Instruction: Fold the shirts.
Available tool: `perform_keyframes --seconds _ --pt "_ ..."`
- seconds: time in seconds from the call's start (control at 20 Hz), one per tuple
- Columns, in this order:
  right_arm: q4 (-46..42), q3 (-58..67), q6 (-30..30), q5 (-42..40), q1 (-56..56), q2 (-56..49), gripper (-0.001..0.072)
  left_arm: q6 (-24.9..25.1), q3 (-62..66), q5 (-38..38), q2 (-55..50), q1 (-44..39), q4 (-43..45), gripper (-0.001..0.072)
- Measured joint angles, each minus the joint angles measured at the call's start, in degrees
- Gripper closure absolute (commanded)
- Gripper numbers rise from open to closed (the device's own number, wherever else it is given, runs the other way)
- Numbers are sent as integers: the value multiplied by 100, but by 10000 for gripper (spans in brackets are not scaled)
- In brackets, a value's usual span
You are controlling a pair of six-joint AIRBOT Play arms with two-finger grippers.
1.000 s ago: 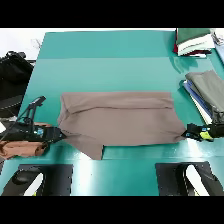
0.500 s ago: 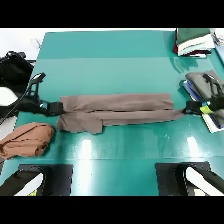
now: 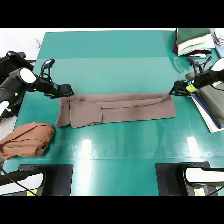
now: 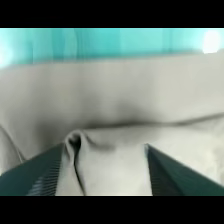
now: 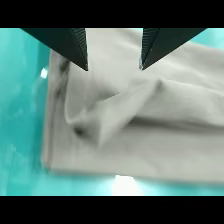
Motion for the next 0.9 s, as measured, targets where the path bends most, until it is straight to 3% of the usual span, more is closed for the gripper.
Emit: perform_keyframes --seconds 0.05,0.1,0.15,0.25,0.3,0.65,0.7,0.75,0.9 --pt "140 116 -101 20 -83 -101 283 0 116 9 -42 -2 -4 110" --pt "289 188 -214 85 -186 -177 176 -2 205 -13 -72 -4 -15 111" --pt "404 203 -330 181 -317 -236 149 -4 278 -61 -94 -7 -35 122" --pt "529 72 -496 306 -619 -302 118 -15 361 -179 -127 -11 -131 624" --pt "581 -70 -570 352 -796 -326 118 -15 385 -214 -133 -13 -221 677" --pt "1386 -1139 -1285 271 -1493 -669 122 22 426 13 -197 -439 -1014 684" --pt "1554 -1207 -1340 249 -1480 -778 158 20 426 114 -232 -597 -1064 684" --pt "1720 -1252 -1381 238 -1434 -868 247 2 428 219 -286 -772 -1115 684" --pt "1928 -1342 -1469 -11 -1196 -1067 644 -83 463 671 -579 -1344 -1235 685"
